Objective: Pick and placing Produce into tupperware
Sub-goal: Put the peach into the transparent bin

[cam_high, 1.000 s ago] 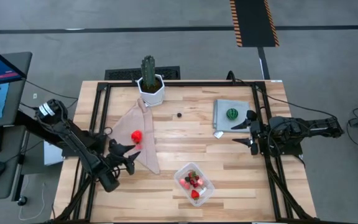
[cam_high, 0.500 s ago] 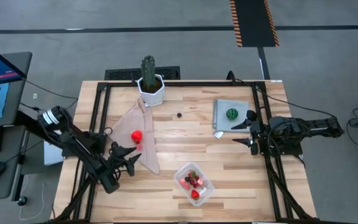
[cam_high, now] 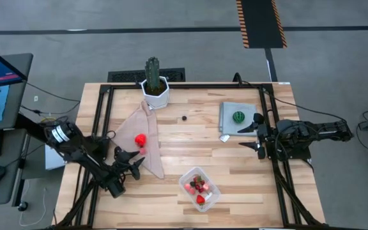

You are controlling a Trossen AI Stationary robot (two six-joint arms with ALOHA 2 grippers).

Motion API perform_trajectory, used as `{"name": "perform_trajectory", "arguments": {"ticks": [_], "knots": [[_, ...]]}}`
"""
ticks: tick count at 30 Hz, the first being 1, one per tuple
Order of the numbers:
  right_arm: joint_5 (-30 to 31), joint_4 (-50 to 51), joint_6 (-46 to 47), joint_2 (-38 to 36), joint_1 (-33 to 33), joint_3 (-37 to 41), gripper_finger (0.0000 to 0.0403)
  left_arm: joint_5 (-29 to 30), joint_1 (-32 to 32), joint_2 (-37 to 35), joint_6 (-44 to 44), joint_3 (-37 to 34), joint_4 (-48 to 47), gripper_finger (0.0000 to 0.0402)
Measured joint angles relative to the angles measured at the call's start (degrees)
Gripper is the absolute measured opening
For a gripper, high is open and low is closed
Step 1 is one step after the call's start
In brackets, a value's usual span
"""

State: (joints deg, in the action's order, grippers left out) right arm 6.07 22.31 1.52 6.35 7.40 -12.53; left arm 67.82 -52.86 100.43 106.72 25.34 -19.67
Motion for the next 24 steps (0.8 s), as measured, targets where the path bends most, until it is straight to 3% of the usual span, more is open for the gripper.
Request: {"name": "perform_trajectory", "arguments": {"ticks": [24], "knots": [[0.00, 0.00, 0.00, 0.01, 0.01, 0.00, 0.0276, 2.14, 0.86, 1.99, -2.65, 0.00, 1.65, 0.0193]]}}
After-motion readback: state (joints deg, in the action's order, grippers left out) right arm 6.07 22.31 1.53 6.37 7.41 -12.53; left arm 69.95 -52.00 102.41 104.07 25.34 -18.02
